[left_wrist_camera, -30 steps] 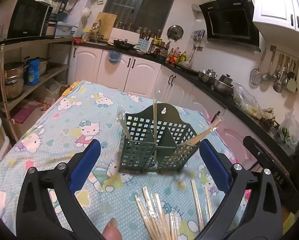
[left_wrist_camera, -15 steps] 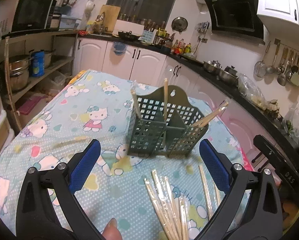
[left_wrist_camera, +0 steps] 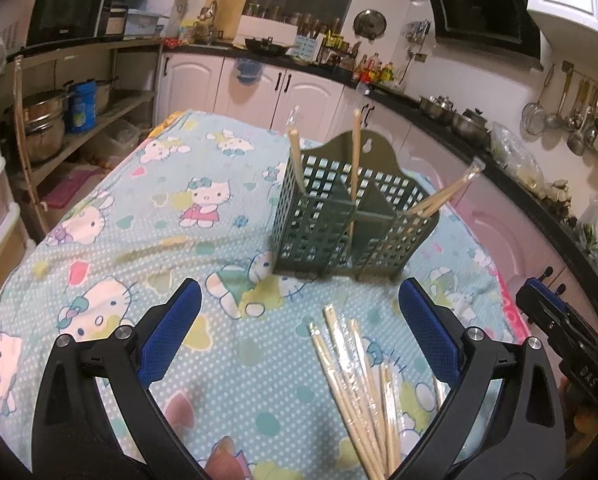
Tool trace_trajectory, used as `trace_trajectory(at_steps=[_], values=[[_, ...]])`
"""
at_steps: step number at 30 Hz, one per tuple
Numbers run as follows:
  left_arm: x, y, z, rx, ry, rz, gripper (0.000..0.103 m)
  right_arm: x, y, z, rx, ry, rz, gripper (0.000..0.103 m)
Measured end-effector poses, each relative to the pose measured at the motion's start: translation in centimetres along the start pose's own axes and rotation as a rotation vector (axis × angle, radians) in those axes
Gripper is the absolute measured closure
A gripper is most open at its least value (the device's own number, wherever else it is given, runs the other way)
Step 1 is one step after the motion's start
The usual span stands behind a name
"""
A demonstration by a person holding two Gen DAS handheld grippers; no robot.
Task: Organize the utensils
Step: 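Withdraw both open grippers from the holder, then close the left gripper on a wooden chopstick while the right gripper grasps another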
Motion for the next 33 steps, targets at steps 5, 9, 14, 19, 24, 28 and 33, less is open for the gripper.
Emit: trace_trajectory(at_steps=[5,9,14,19,24,28,33], values=[[1.1,-0.8,0.6,-0.022,-0.004,0.044,0.013,1.1,-0.5,0.7,-0.016,0.008,0.036,0.047],[2.0,-1.3,1.1,-0.033,-0.004,0.076,0.013,2.1,-1.1,1.2,-0.031,0.018,0.073,0.047],[2.9,-2.3,1.8,-0.045,0.006,0.114,0.014,3.3,-2.0,2.0,-0.05,0.03,0.124,0.047],[3.8,-3.5,2.8,-0.053,0.025,0.161,0.019,4.5,-2.9,2.7,-0.061,0.04,0.175,0.047],[4.7,-4.4,3.2,-0.035,0.046,0.202,0.03,5.9,-4.2,3.1,-0.065,0.043,0.235,0.047],[5.2,-5.1,3.3,0.001,0.072,0.245,0.044,7.1,-5.4,3.5,-0.078,0.038,0.294,0.049],[5.9,-6.1,2.9,0.069,0.116,0.306,0.064,8.1,-7.0,3.9,-0.098,0.019,0.356,0.061]])
Point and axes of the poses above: each gripper's, at about its wrist camera, not at the fingertips, and y roughly against the way its jaws point, z to its left, x to its underside, the point moved 5 cm from there along -y, roughly the way its jaws point, and after that the axes turned 9 degrees about y, right-handed, at the moved point
